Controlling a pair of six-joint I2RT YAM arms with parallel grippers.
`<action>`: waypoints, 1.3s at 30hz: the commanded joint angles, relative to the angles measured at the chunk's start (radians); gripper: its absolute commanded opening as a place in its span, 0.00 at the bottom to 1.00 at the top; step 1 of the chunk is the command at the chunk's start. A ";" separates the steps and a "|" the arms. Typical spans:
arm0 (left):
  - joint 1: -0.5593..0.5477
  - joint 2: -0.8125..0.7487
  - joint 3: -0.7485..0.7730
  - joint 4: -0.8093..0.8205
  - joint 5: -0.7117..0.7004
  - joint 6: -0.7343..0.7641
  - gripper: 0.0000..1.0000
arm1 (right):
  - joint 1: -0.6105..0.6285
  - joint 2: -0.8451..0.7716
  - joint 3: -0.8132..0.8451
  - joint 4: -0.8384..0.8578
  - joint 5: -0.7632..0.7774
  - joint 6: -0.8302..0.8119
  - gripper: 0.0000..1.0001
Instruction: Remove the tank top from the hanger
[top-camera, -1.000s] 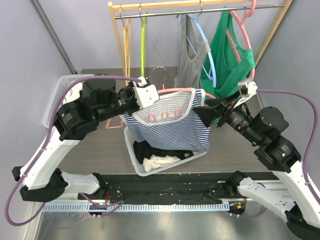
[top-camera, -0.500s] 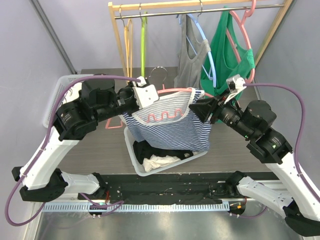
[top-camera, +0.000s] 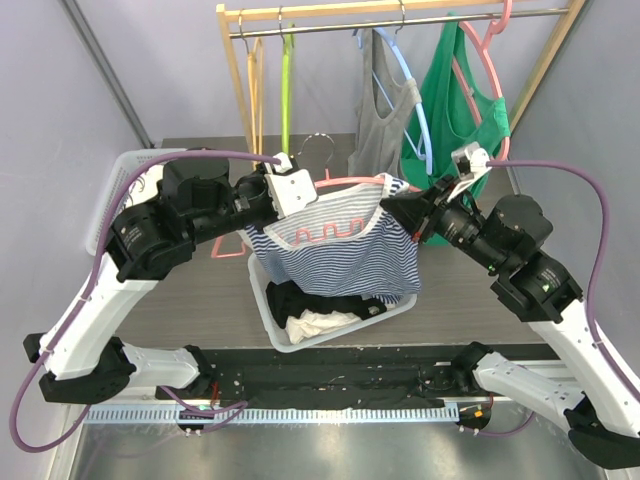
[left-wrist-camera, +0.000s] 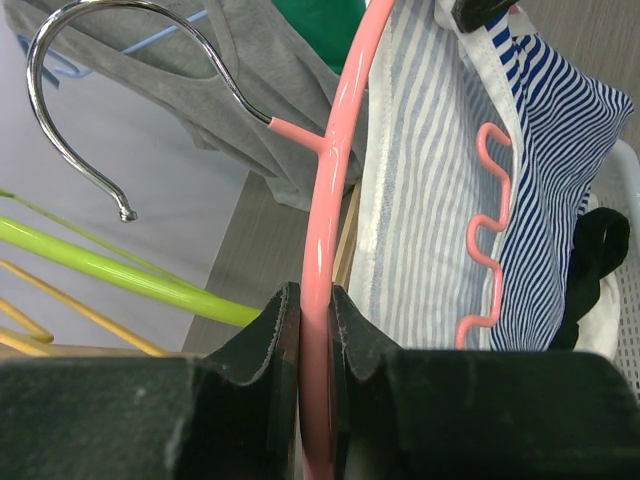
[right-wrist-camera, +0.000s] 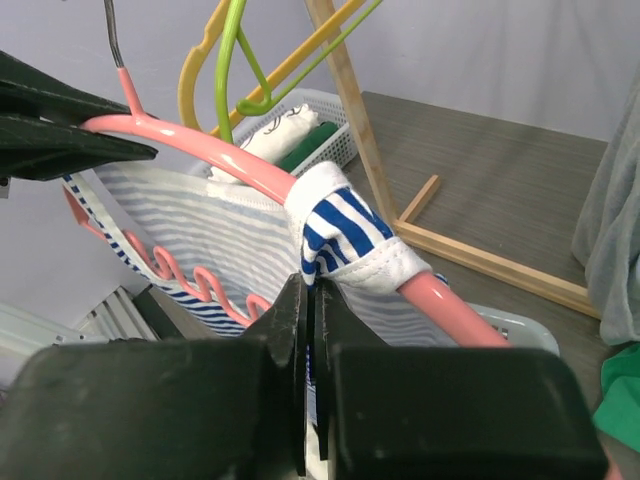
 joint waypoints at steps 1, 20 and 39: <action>-0.002 -0.020 0.019 0.061 0.011 0.005 0.00 | -0.004 -0.016 0.078 0.075 0.038 -0.016 0.01; 0.000 -0.062 0.033 0.017 -0.080 0.132 0.00 | -0.003 -0.090 0.067 -0.119 0.532 -0.030 0.01; 0.018 -0.040 0.126 0.118 -0.235 0.359 0.00 | -0.003 -0.079 0.014 -0.237 0.509 -0.009 0.01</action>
